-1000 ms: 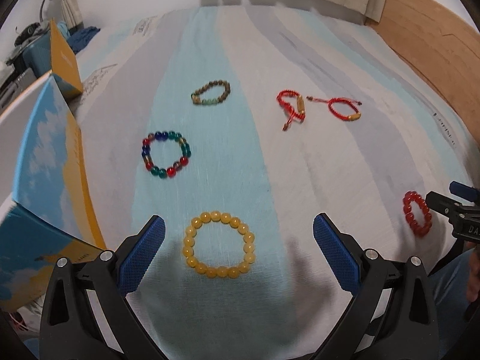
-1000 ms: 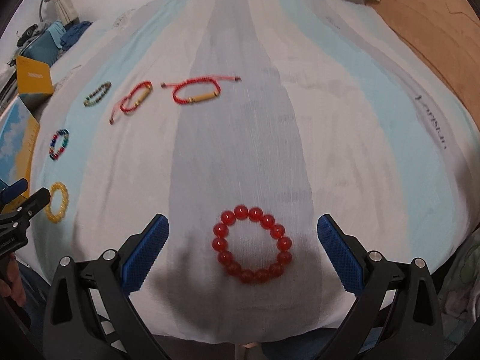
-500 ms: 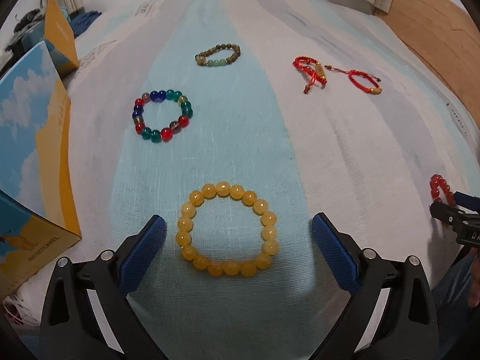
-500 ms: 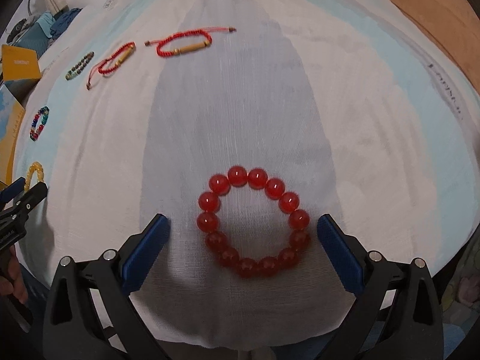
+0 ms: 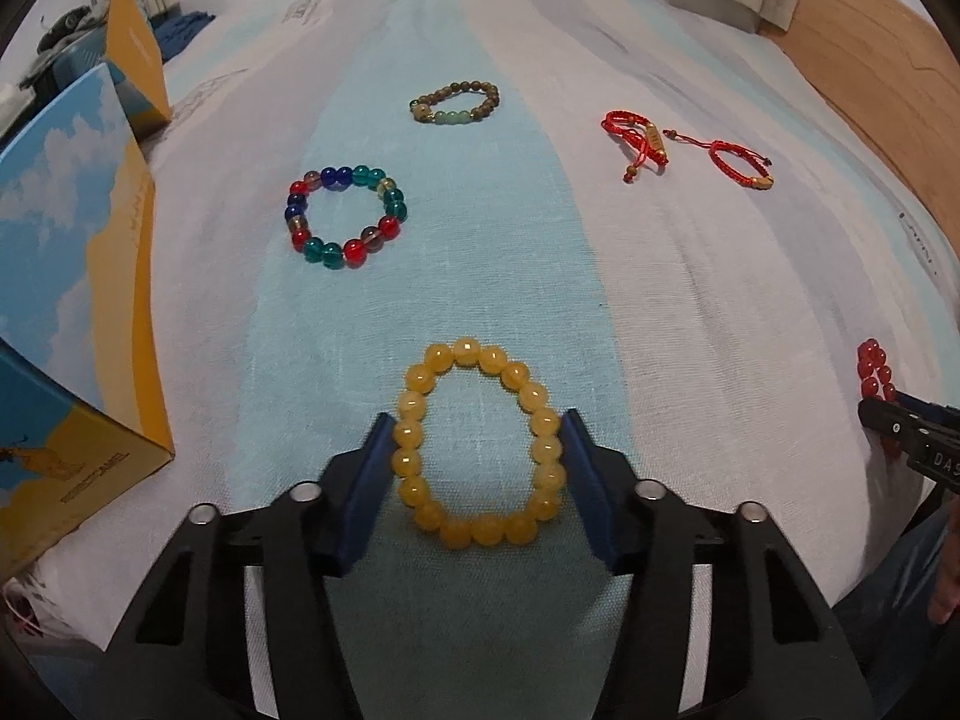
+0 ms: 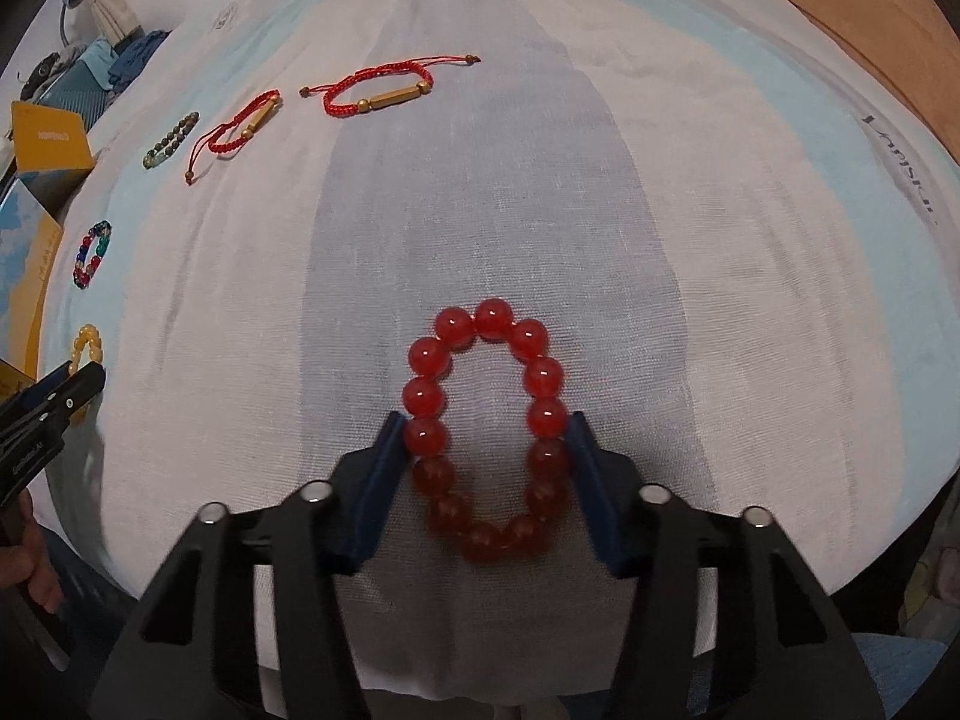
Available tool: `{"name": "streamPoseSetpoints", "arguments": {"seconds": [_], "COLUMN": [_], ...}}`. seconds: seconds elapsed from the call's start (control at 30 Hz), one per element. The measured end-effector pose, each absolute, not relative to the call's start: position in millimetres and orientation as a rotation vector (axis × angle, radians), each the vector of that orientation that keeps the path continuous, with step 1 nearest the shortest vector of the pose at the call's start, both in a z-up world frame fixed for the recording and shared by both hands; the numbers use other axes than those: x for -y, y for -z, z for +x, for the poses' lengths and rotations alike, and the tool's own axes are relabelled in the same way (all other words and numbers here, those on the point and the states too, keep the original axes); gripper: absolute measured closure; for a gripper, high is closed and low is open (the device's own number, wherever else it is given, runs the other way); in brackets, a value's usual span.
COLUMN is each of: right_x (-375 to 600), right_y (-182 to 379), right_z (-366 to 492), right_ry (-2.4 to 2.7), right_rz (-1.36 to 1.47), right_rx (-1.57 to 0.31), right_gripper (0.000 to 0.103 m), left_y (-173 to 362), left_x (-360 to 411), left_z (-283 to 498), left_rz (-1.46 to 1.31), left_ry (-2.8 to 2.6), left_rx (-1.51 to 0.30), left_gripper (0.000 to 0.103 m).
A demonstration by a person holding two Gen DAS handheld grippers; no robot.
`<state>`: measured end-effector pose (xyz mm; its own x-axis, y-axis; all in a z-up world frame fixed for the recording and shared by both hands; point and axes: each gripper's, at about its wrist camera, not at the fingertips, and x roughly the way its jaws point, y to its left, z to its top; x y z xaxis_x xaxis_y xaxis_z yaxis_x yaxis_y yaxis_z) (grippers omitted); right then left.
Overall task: Organize jewelry
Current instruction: 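Grasp the yellow bracelet with the left tool while the right tool grasps the red bracelet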
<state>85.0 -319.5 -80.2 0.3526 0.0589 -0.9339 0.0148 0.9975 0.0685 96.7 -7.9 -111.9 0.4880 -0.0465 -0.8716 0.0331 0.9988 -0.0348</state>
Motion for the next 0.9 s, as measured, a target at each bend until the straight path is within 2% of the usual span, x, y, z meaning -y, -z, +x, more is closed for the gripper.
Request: {"name": "streamPoseSetpoints", "arguments": {"seconds": [0.03, 0.1, 0.13, 0.17, 0.3, 0.37, 0.9], "right_x": [317.9, 315.9, 315.2, 314.3, 315.1, 314.6, 319.0], "right_y": [80.1, 79.6, 78.6, 79.1, 74.8, 72.9, 51.4], "right_z": [84.3, 82.5, 81.7, 80.1, 80.4, 79.6, 77.4], "right_ry": [-0.030, -0.032, -0.037, -0.040, -0.047, -0.049, -0.065], "right_rz": [0.069, 0.070, 0.074, 0.074, 0.077, 0.076, 0.113], "right_rx": [-1.208, -1.203, -1.204, -1.204, -1.208, -1.209, -1.192], "right_gripper": [0.060, 0.073, 0.076, 0.078, 0.079, 0.088, 0.091], "left_y": [111.5, 110.2, 109.5, 108.6, 104.0, 101.3, 80.3], "left_x": [7.8, 8.3, 8.8, 8.8, 7.9, 8.1, 12.0], "left_z": [96.4, 95.6, 95.3, 94.8, 93.9, 93.2, 89.5], "left_rz": [-0.013, -0.007, -0.003, -0.002, -0.009, -0.008, -0.002], "left_ry": [0.048, 0.054, 0.055, 0.057, 0.076, 0.081, 0.097], "left_rx": [-1.064, -1.071, -1.073, -1.077, -1.082, -1.081, -1.067], "left_gripper": [0.061, 0.075, 0.083, 0.085, 0.086, 0.086, 0.086]}}
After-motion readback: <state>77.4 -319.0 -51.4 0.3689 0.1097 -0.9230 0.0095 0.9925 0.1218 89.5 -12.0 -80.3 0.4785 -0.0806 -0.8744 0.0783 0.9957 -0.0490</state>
